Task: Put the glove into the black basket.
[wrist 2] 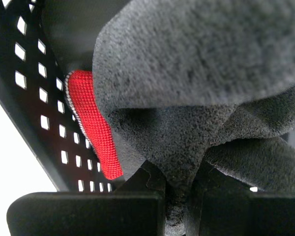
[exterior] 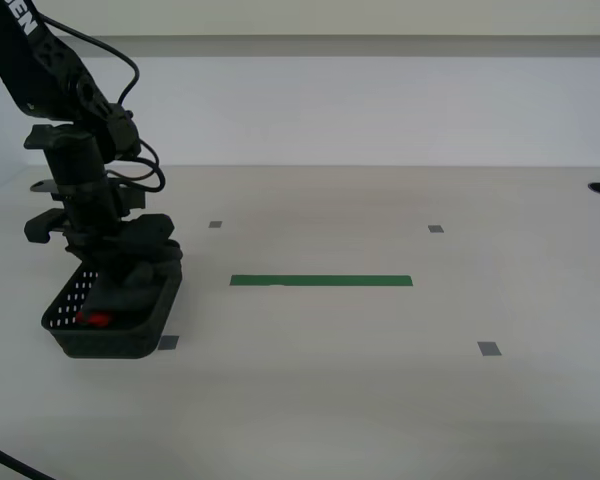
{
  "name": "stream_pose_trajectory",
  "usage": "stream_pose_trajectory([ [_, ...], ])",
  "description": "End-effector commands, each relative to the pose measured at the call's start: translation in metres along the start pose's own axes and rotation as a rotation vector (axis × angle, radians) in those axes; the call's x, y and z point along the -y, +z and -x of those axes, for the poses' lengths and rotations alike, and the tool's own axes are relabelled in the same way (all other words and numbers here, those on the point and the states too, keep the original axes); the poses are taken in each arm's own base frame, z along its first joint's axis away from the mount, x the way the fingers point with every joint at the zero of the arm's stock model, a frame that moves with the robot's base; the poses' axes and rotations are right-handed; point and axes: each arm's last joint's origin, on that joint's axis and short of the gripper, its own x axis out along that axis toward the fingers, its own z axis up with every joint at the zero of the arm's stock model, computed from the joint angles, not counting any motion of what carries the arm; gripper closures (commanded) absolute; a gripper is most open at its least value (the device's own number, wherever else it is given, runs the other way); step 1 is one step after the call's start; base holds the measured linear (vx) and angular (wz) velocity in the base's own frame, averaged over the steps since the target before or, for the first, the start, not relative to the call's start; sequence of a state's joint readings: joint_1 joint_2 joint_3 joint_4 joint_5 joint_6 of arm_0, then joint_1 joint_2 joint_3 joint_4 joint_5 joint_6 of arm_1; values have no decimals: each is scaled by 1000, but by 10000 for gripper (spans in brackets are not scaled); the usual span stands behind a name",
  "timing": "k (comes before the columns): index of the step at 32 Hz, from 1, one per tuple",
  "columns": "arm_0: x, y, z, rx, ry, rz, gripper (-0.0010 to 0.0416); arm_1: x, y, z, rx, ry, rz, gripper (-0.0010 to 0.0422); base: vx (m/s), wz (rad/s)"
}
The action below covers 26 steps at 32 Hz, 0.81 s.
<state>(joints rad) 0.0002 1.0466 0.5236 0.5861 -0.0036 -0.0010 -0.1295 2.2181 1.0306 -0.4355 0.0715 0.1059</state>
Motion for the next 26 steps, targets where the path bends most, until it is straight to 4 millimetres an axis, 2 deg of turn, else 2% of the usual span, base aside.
stream_pose_trajectory([
  [1, 0, 1, 0, 5, -1, 0, 405, 0, 4, 5, 34, 6, 2, 412, 0, 0],
  [3, 0, 1, 0, 5, 0, 0, 405, 0, 5, 6, 40, 7, 5, 411, 0, 0],
  [6, 0, 1, 0, 5, -1, 0, 405, 0, 6, 12, 20, 5, 9, 350, 0, 0],
  [7, 0, 1, 0, 5, 0, -1, 405, 0, 5, 13, -4, 2, 17, 309, 0, 0],
  [8, 0, 1, 0, 5, -1, 0, 405, 1, 3, 15, -47, -2, 25, 225, 0, 0],
  [9, 0, 1, 0, 5, 0, 0, 405, 1, 3, 15, -53, -2, 25, 213, 0, 0],
  [10, 0, 1, 0, 5, 0, 0, 405, 2, 1, 18, -72, -3, 46, 171, 0, 0],
  [11, 0, 1, 0, 5, -1, 0, 405, 2, 0, 20, -74, -3, 52, 167, 0, 0],
  [12, 0, 1, 0, 5, 0, 0, 405, 3, -1, 31, -66, -2, 57, 163, 0, 0],
  [15, 0, 1, 0, 4, 0, 0, 405, 5, -1, 57, -14, 2, 57, 167, 0, 0],
  [16, 0, 1, 0, 5, 0, 0, 405, 7, -1, 83, 62, 7, 60, 184, 0, 0],
  [17, 0, 1, 0, 5, 0, 0, 405, 7, -1, 89, 81, 8, 63, 189, 0, 0],
  [18, 0, 1, 0, 9, -1, 0, 405, 9, -3, 105, 129, 11, 69, 202, 0, 0],
  [20, 0, 1, 0, 5, 0, 0, 405, 10, -6, 125, 193, 14, 77, 226, 0, 0],
  [21, 0, 1, 0, 5, 0, 0, 405, 11, -6, 130, 206, 15, 75, 234, 0, 0],
  [23, 0, 1, 0, 5, -1, 0, 405, 12, -10, 144, 248, 17, 74, 273, 0, 0],
  [24, 0, 1, 0, 6, -1, 0, 405, 13, -12, 152, 273, 18, 72, 312, 0, 0],
  [25, 0, 1, 0, 6, -1, 0, 405, 13, -13, 154, 281, 19, 71, 330, 0, 0],
  [26, 0, 0, 0, 0, -1, 0, 405, 14, -14, 158, 296, 20, 70, 380, 0, 0],
])
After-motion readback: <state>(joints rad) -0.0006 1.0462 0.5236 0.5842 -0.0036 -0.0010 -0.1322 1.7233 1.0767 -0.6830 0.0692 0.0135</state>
